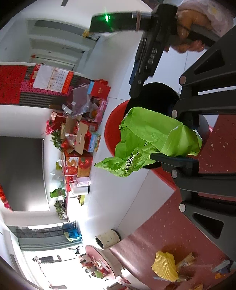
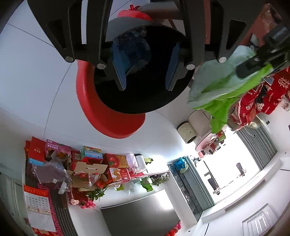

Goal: Collect trash
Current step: 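Open both grippers over the bin, dropping the green and blue bags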

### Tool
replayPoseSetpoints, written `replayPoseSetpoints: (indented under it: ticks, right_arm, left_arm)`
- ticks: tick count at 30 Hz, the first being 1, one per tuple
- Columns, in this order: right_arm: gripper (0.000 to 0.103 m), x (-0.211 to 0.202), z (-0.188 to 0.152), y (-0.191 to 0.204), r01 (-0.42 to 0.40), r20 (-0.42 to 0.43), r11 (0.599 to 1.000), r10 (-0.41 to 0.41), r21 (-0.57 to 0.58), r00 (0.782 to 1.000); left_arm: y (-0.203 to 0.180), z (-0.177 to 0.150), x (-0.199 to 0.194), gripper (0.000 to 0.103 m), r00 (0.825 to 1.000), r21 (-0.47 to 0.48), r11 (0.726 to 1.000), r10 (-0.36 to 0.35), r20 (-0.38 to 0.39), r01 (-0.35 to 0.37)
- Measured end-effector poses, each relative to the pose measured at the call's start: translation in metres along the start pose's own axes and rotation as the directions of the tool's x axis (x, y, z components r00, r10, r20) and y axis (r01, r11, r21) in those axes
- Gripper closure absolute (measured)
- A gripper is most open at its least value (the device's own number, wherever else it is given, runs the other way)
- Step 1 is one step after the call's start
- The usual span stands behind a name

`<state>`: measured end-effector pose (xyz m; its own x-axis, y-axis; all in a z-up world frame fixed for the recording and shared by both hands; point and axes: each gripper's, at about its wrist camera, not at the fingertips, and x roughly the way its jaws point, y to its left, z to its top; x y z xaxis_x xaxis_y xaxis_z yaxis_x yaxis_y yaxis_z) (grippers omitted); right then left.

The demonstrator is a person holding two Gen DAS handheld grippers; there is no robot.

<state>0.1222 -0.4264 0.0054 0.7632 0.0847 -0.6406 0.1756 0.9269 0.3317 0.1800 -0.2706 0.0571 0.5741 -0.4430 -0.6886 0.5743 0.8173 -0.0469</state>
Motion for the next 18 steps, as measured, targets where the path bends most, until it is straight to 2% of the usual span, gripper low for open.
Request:
replayPoseSetpoints:
  ticks: [8,13,14,17,18]
  right_arm:
    - [0.053,-0.023,-0.012,-0.023,0.016,0.007,0.998,-0.016,0.053,1.000]
    - [0.053,-0.031,-0.017,-0.034,0.027,0.003,0.996,-0.027,0.084,1.000]
    - [0.052,-0.033,-0.018,-0.035,0.029,0.003,0.996,-0.029,0.085,1.000]
    - [0.052,-0.035,-0.019,-0.035,0.028,0.005,0.996,-0.028,0.082,1.000]
    - [0.051,-0.035,-0.021,-0.034,0.028,0.006,0.996,-0.029,0.081,1.000]
  left_arm:
    - [-0.026,0.013,0.034,0.000,0.999,0.084,0.996,0.012,-0.035,-0.009]
    - [-0.036,0.014,0.042,0.000,0.999,0.088,0.996,0.019,-0.049,-0.015]
    - [-0.036,0.012,0.038,0.000,0.999,0.082,0.996,0.024,-0.039,-0.021]
    - [-0.032,0.010,0.022,0.000,0.997,0.063,0.997,0.044,0.056,-0.047]
    - [-0.030,0.013,0.020,0.000,0.998,0.061,0.997,0.038,0.054,-0.041]
